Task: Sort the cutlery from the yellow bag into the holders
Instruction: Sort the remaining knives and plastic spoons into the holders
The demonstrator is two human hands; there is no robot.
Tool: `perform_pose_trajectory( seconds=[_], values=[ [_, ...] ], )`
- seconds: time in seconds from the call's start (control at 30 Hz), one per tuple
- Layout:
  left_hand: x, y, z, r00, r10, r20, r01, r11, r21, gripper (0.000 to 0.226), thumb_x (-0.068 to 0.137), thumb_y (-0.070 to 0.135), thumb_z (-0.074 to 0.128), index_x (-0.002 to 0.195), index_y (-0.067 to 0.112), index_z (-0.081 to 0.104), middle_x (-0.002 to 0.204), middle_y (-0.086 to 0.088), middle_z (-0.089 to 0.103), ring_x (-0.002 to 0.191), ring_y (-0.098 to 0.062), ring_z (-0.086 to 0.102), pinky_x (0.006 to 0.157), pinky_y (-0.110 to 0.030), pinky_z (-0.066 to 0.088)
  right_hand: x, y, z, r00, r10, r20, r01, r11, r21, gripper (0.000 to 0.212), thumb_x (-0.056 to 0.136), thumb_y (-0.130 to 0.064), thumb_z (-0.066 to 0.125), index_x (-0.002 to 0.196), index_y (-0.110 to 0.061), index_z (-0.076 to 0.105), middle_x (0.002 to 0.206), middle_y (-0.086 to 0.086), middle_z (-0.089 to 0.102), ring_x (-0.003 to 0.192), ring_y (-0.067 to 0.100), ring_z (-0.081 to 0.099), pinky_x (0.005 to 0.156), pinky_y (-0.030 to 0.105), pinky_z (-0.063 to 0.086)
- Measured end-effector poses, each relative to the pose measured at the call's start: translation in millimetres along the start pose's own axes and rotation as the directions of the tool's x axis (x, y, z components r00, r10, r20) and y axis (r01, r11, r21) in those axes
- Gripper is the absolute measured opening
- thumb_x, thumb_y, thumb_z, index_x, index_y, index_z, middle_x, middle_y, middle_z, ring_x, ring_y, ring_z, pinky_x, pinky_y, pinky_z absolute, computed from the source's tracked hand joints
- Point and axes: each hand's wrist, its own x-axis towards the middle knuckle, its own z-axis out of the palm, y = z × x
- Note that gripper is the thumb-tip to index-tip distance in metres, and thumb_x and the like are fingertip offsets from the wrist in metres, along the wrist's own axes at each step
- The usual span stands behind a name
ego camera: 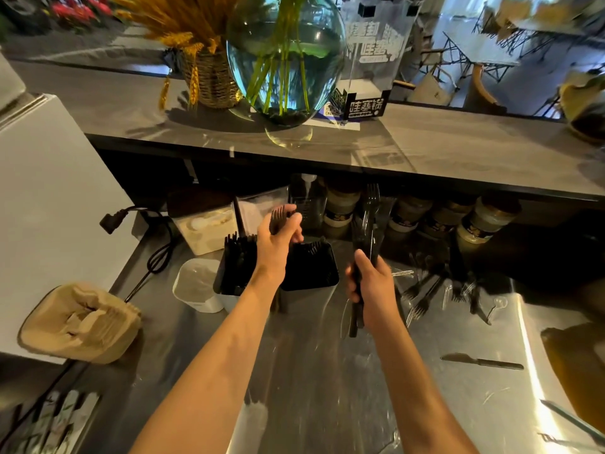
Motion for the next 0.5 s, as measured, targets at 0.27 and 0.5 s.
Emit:
perform_pose_trajectory(
  seconds=[0.27, 0.5],
  values=[
    [0, -8, 1, 0.999, -0.039, 0.033, 0.03, 0.969, 0.246, 0.032, 0.104, 0.028, 0.049, 0.079, 0.009, 0.059, 0.071, 0.0, 0.06, 0.068, -0.012, 0.059, 0.072, -0.028, 0.05, 2, 6, 10, 0.999, 0.028, 0.028, -0.029, 0.999, 0.028, 0.018, 0.105, -0.022, 0.049, 0.09, -0.013, 0.052, 0.061, -0.003, 0.056, 0.046, 0.011, 0.041, 0.042, 0.024, 0.029],
    [0, 1, -2, 0.99, -0.004, 0.138, -0.056, 0.902, 0.428, 0.023, 0.089, 0.017, 0.072, 0.11, 0.015, 0.064, 0.103, 0.003, 0.068, 0.091, -0.001, 0.064, 0.08, -0.015, 0.049, 5, 8, 6, 0.999, 0.027, 0.023, -0.027, 0.999, 0.023, 0.019, 0.105, -0.024, 0.05, 0.09, -0.014, 0.053, 0.063, -0.001, 0.056, 0.048, 0.012, 0.042, 0.041, 0.024, 0.03]
  ],
)
